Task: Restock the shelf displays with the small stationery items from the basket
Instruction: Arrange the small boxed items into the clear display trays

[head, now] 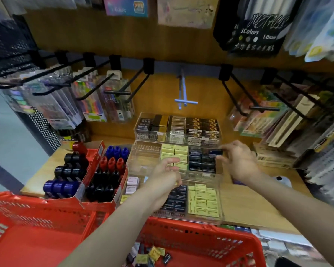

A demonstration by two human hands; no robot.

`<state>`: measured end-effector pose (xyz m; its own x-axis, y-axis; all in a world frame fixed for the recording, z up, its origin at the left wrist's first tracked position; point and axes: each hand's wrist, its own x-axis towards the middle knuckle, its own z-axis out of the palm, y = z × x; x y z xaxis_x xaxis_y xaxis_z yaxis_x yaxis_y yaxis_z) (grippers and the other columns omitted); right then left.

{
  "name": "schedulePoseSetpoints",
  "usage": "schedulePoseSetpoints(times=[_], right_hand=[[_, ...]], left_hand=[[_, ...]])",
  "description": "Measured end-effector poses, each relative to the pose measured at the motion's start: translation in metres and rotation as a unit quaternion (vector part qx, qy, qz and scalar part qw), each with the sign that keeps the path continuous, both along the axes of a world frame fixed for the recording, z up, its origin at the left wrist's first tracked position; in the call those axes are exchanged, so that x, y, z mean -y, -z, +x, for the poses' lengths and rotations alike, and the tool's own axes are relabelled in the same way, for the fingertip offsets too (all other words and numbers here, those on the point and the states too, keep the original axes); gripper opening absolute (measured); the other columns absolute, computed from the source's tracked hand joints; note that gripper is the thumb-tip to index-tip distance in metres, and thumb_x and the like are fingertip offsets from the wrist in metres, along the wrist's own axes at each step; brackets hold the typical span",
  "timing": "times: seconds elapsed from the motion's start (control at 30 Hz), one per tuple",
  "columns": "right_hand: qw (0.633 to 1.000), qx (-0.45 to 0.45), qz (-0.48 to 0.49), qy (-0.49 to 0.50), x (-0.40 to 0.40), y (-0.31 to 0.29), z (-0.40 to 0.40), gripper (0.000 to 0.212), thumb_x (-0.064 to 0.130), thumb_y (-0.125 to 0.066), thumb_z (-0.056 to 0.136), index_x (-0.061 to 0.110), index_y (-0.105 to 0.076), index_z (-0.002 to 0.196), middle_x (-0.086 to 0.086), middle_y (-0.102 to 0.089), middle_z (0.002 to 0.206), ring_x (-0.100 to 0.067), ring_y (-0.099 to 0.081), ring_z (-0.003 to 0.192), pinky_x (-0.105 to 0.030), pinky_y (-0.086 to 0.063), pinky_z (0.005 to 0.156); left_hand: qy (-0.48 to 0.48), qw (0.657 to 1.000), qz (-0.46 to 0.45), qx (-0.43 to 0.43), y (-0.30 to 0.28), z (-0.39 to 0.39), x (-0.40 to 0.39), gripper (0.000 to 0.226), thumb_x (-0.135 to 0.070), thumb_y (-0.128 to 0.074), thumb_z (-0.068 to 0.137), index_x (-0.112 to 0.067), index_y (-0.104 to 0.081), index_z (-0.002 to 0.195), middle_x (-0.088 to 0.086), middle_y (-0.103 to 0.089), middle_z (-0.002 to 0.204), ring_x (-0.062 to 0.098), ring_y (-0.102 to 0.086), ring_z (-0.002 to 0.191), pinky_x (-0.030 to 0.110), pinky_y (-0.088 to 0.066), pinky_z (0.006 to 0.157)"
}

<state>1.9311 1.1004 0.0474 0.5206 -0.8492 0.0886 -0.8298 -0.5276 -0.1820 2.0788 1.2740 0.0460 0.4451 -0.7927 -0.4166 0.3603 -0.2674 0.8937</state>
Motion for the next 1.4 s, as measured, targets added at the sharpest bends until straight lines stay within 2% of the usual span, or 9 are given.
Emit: schedulePoseSetpoints(times=[0.33, 0.47, 0.6, 0.73, 0.87, 1.0, 1.13, 1.27, 1.4], right_hand=[[0.997, -0.01, -0.04, 0.067, 0.002, 0.02, 0.03, 0.032, 0.041, -0.066, 0.09, 0.029, -0.064, 0.12, 0.001, -0.067, 0.115, -0.024, -0.056, 0.112, -0.039, -0.041, 0.092], [0.979, 0.199, 0.047, 0.007, -0.026, 0.008, 0.022, 0.024, 0.022, -0.071, 0.089, 0.018, -0.067, 0.112, 0.001, -0.064, 0.107, -0.017, -0.065, 0.093, -0.025, -0.054, 0.081], [0.779, 0.348, 0.521, -0.005, -0.082, -0.02, 0.009, 0.028, 0.029, -0.065, 0.091, 0.007, -0.068, 0.108, -0.007, -0.076, 0.093, -0.016, -0.074, 0.086, -0.021, -0.058, 0.07], [0.682, 0.405, 0.609, 0.009, -0.116, -0.036, -0.004, 0.025, 0.016, -0.073, 0.084, 0.003, -0.067, 0.104, -0.005, -0.075, 0.084, -0.018, -0.073, 0.084, -0.027, -0.059, 0.076], [0.692, 0.427, 0.58, 0.039, -0.125, -0.042, -0.015, 0.024, 0.004, -0.073, 0.083, 0.004, -0.067, 0.106, -0.011, -0.076, 0.09, -0.02, -0.074, 0.083, -0.025, -0.059, 0.068], [0.722, 0.436, 0.532, 0.074, -0.112, -0.037, -0.036, 0.023, 0.001, -0.067, 0.088, 0.01, -0.069, 0.109, -0.012, -0.074, 0.09, -0.025, -0.074, 0.085, -0.024, -0.059, 0.067], [0.782, 0.403, 0.463, 0.109, -0.087, -0.022, -0.061, 0.033, -0.005, -0.068, 0.086, 0.007, -0.067, 0.116, -0.016, -0.068, 0.102, -0.028, -0.071, 0.091, -0.032, -0.059, 0.082], [0.905, 0.256, 0.333, 0.072, -0.076, -0.002, -0.069, 0.04, 0.01, -0.079, 0.081, 0.015, -0.069, 0.119, 0.002, -0.065, 0.102, -0.005, -0.066, 0.083, -0.015, -0.053, 0.07], [0.983, 0.088, 0.156, -0.052, -0.074, 0.011, -0.059, 0.039, 0.029, -0.075, 0.085, 0.026, -0.064, 0.123, 0.01, -0.066, 0.099, 0.004, -0.06, 0.074, -0.002, -0.041, 0.059]], left_hand=[[0.067, 0.991, -0.028, 0.116, 0.005, 0.001, -0.012, 0.036, -0.007, -0.072, 0.088, -0.034, -0.065, 0.11, -0.01, -0.068, 0.115, 0.009, -0.059, 0.115, 0.039, -0.042, 0.109], [0.099, 0.955, -0.076, 0.27, 0.001, 0.001, -0.024, 0.04, -0.01, -0.073, 0.087, -0.037, -0.058, 0.113, -0.018, -0.065, 0.113, -0.011, -0.054, 0.11, 0.017, -0.039, 0.099], [0.106, 0.916, -0.132, 0.363, -0.011, -0.004, -0.033, 0.051, -0.002, -0.069, 0.088, -0.041, -0.053, 0.116, -0.017, -0.057, 0.123, -0.007, -0.048, 0.121, 0.014, -0.037, 0.105], [0.147, 0.883, -0.169, 0.412, -0.02, -0.02, -0.045, 0.05, -0.001, -0.067, 0.088, -0.039, -0.054, 0.119, -0.016, -0.054, 0.125, -0.005, -0.046, 0.123, 0.009, -0.035, 0.102], [0.149, 0.908, -0.137, 0.366, -0.023, -0.03, -0.056, 0.036, -0.006, -0.065, 0.091, -0.033, -0.058, 0.114, -0.013, -0.057, 0.121, -0.006, -0.05, 0.118, 0.015, -0.038, 0.103], [-0.003, 0.996, -0.068, 0.058, -0.025, -0.025, -0.062, 0.016, -0.002, -0.054, 0.097, -0.012, -0.06, 0.108, 0.008, -0.06, 0.109, 0.016, -0.064, 0.089, 0.024, -0.056, 0.076], [-0.005, 0.991, -0.034, -0.126, -0.026, -0.019, -0.06, 0.046, 0.023, -0.05, 0.087, -0.007, -0.057, 0.122, 0.012, -0.05, 0.107, 0.021, -0.055, 0.093, 0.029, -0.055, 0.081], [0.056, 0.997, -0.001, -0.06, -0.023, -0.03, -0.052, 0.055, 0.028, -0.043, 0.086, -0.008, -0.051, 0.125, 0.013, -0.049, 0.124, 0.018, -0.061, 0.109, 0.025, -0.057, 0.086], [0.125, 0.989, 0.033, 0.078, -0.008, -0.037, -0.042, 0.036, -0.014, -0.063, 0.095, -0.021, -0.044, 0.126, -0.003, -0.048, 0.138, 0.016, -0.069, 0.096, 0.033, -0.052, 0.098]])
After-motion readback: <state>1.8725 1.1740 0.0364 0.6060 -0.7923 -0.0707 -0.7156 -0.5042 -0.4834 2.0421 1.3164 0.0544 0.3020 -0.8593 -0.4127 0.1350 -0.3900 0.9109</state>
